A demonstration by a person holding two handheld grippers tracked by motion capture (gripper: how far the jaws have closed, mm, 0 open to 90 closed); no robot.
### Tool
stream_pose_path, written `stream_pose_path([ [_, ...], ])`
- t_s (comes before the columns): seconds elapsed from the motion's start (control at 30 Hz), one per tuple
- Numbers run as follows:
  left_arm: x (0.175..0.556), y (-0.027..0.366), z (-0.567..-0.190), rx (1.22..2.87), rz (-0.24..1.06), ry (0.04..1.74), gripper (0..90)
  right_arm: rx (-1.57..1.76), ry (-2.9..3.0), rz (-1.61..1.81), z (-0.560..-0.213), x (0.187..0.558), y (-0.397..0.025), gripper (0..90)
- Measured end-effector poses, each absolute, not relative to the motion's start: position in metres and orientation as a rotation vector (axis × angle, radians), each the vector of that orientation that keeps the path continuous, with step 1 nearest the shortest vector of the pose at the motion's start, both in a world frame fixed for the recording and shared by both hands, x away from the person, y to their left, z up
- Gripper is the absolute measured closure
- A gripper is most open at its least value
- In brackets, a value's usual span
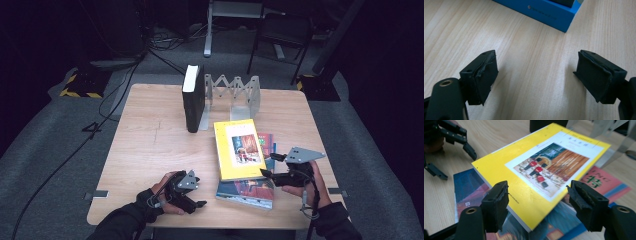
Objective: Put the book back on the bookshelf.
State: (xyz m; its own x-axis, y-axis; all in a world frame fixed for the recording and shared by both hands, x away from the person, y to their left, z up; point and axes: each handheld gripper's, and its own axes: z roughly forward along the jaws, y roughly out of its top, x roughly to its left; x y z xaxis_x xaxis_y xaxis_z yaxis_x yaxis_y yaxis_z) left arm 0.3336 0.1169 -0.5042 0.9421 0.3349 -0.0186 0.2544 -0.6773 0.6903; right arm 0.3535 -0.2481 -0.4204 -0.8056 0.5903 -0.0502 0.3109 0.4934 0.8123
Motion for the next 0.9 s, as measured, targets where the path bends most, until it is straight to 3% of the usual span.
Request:
stream_pose_path([
  [0.27, 0.359, 0.121, -0.503, 2.349, 0.176, 0.520, 15.2, 0.824, 2.502, 1.138, -0.439, 0.368, -0.235, 26.3],
  [0.5, 0.407, 0.114, -0.498, 2.344, 0.219, 0.614, 19.1, 0.905, 2.547, 1.189, -0.449, 0.387, -0.237, 13.4],
  [0.7, 0.432, 0.100, -0.495, 2.349, 0.283, 0.598, 25.0, 0.926, 2.554, 1.246, -0.455, 0.399, -0.236, 9.3],
  [0.9, 0.454, 0.084, -0.495, 2.323, 0.313, 0.632, 24.6, 0.935, 2.545, 1.252, -0.455, 0.398, -0.236, 11.6],
])
